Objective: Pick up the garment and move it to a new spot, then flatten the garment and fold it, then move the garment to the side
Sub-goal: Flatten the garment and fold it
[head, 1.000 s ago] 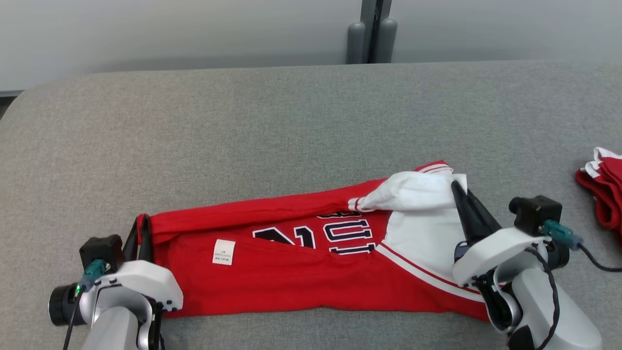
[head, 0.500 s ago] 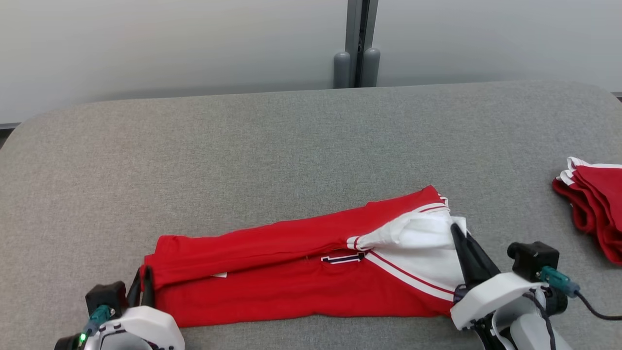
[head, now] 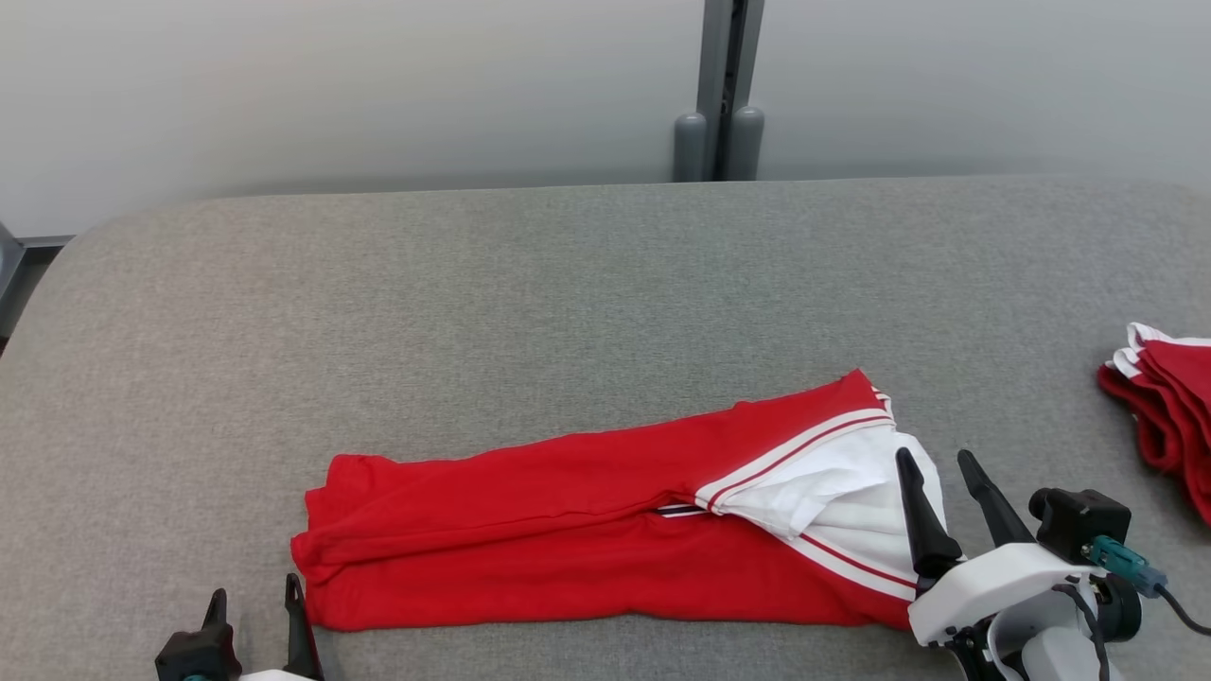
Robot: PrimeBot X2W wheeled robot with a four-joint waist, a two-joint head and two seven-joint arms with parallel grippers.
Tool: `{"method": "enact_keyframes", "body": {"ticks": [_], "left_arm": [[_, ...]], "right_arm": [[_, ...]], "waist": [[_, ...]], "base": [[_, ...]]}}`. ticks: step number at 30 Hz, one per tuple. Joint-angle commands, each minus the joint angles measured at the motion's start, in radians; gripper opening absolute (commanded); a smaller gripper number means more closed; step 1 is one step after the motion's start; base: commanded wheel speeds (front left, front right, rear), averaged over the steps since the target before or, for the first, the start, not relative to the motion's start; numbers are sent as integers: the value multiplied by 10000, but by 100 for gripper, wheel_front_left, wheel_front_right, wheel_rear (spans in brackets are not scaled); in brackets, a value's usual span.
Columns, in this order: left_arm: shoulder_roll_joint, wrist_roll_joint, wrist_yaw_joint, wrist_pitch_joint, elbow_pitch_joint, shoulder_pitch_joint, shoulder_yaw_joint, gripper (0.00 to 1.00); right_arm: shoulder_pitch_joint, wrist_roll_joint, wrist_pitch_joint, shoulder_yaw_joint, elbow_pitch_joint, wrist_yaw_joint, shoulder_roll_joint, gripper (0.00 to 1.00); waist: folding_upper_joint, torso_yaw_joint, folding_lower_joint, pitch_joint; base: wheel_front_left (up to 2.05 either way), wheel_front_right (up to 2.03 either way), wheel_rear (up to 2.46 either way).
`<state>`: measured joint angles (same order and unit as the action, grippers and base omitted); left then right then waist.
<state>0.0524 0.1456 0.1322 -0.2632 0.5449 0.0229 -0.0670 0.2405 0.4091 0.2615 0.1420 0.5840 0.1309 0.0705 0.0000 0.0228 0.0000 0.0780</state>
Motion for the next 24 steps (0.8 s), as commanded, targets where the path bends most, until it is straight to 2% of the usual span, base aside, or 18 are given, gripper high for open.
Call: {"method": "enact_keyframes", "body": {"ticks": [1,6,11,16,19,20,22,23,24], "left_arm": [[32,-90,46,-16,-92,-47,14,100],[11,-175,69,-16,-297,-196,249,100],[9,63,86,-16,-230,-31,640,100],[5,227,156,-16,-264,64,815,100],[3,282,193,-16,-359,121,909,100],[9,293,176,-16,-389,152,959,100],[4,306,176,-16,-460,207,1071,100],[7,311,178,-16,-476,249,1122,100],[8,307,175,-16,-510,304,1171,100]], "right_arm": [[30,-138,48,-44,104,-3,48,100],[538,-493,-157,-281,1098,-3,8,100],[1014,-729,-800,-504,2368,-3,-54,100],[1156,-437,-1417,-477,3361,-2,-160,100],[1195,-18,-1685,-69,3557,1,-235,100],[1194,185,-1763,76,3568,9,-255,79],[1210,481,-1803,472,3552,17,-297,15],[1227,616,-1776,619,3562,24,-305,0],[1258,647,-1772,753,3608,23,-303,0]], "waist": [[0,92,0,-11],[0,422,0,9],[0,747,0,59],[0,901,0,131],[0,939,0,232],[0,949,0,267],[0,966,0,325],[0,973,0,352],[0,977,0,371]], "base": [[0,0,0],[0,0,0],[0,0,0],[0,0,0],[0,0,0],[0,0,0],[0,0,0],[0,0,0],[0,0,0]]}}
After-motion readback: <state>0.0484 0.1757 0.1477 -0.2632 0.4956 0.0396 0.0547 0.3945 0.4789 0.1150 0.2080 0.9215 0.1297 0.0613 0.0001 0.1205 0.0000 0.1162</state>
